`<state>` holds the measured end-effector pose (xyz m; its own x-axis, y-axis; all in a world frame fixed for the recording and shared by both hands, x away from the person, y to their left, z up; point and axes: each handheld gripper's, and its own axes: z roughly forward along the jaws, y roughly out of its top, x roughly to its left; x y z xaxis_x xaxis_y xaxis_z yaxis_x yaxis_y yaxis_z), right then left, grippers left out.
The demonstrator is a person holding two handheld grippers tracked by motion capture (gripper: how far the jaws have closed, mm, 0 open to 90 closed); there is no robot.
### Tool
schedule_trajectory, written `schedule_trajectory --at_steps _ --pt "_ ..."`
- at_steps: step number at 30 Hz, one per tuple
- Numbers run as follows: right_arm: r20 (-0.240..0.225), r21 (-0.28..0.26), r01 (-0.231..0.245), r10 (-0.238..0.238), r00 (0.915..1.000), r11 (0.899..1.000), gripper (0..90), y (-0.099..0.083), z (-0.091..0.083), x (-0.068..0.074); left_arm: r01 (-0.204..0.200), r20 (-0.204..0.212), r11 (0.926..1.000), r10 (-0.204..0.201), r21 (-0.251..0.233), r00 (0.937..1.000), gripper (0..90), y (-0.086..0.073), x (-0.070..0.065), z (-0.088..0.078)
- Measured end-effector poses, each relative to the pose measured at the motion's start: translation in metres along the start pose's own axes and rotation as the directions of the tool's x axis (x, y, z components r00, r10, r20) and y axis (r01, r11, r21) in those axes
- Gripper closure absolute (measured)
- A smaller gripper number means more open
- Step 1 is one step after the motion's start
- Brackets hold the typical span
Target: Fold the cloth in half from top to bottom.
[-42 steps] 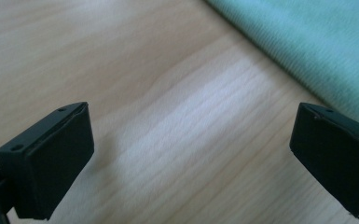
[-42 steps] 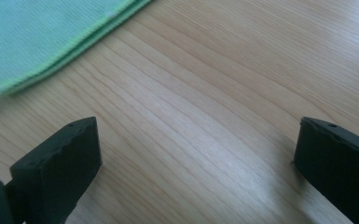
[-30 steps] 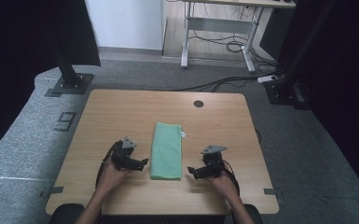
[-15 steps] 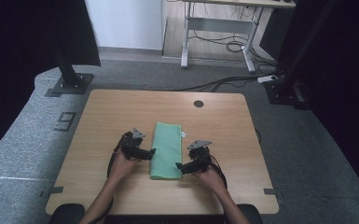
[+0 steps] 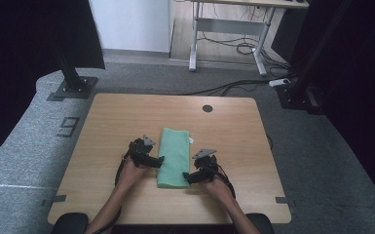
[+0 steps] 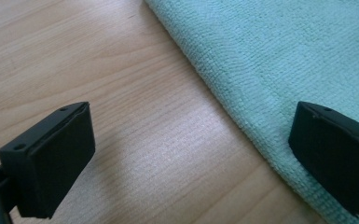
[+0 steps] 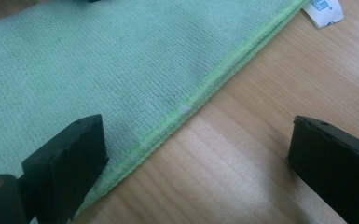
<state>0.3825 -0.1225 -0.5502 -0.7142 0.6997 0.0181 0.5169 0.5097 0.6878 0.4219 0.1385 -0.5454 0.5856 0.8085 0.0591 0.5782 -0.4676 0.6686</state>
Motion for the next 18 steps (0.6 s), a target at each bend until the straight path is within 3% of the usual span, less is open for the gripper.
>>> schedule_trajectory --at_steps 5,11,18 --pt "-0.007 -0.002 0.01 -0.01 0.9999 1.0 5.9 -0.005 -0.005 0.008 -0.013 0.011 0.9999 0.013 0.003 0.9998 1.1 -0.005 -0.004 -0.005" --pt "-0.022 0.005 0.024 -0.024 0.9995 1.0 6.3 -0.011 -0.011 0.018 0.025 0.06 0.9997 -0.025 -0.004 0.9979 1.1 -0.018 -0.006 -0.012" --pt "-0.027 0.009 0.029 -0.029 0.9992 1.0 6.9 -0.016 -0.017 0.028 0.01 0.082 0.9999 -0.01 -0.001 0.9965 1.1 -0.029 -0.01 -0.022"
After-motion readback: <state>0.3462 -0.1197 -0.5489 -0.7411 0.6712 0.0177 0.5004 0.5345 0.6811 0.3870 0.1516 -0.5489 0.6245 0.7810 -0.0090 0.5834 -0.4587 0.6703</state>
